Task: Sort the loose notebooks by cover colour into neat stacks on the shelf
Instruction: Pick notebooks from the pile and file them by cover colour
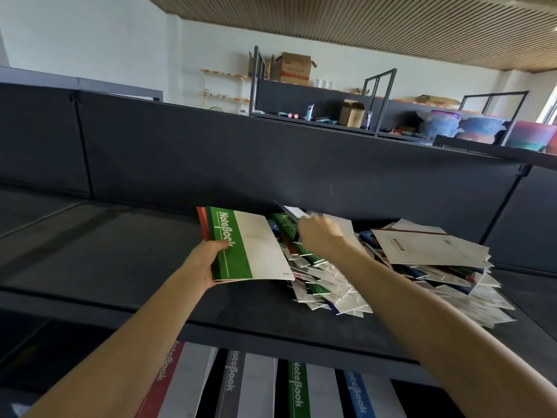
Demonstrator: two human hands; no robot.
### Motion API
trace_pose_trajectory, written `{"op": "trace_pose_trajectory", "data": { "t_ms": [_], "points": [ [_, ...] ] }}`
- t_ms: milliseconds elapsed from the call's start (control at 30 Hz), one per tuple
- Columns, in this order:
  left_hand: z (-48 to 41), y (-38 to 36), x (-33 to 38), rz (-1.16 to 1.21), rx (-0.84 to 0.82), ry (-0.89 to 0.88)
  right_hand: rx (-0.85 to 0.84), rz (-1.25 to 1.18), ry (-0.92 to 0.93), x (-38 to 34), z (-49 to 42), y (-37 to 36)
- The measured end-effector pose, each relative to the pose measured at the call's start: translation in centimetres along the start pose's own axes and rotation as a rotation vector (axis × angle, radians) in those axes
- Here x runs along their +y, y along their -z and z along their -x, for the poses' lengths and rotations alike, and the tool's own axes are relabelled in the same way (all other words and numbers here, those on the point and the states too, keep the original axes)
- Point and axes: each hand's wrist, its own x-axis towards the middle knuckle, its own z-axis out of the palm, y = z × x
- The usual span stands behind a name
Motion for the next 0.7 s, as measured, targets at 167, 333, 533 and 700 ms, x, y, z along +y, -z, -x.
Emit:
{"op": "trace_pose_trajectory", "data": {
  "t_ms": [167, 333, 533, 700],
  "points": [
    [0.2, -2.7, -0.8, 0.084, -0.128, 0.013, 0.131, 0.038, 0.357, -7.3, 5.0, 3.9],
    [-0.4, -1.7, -1.1, -0.012, -0.009, 0.008, -0.030, -0.430, 0.237, -4.5, 1.2, 3.3],
    [-0.7, 0.3, -1.1, -0.010, 0.041, 0.054, -0.323, -0.434, -0.246, 1.9, -3.9, -5.4],
    [-1.1, 1.0, -1.0, -0.036, 0.033, 0.051, -0.225, -0.287, -0.234, 0.9, -3.4, -5.9]
  ]
}}
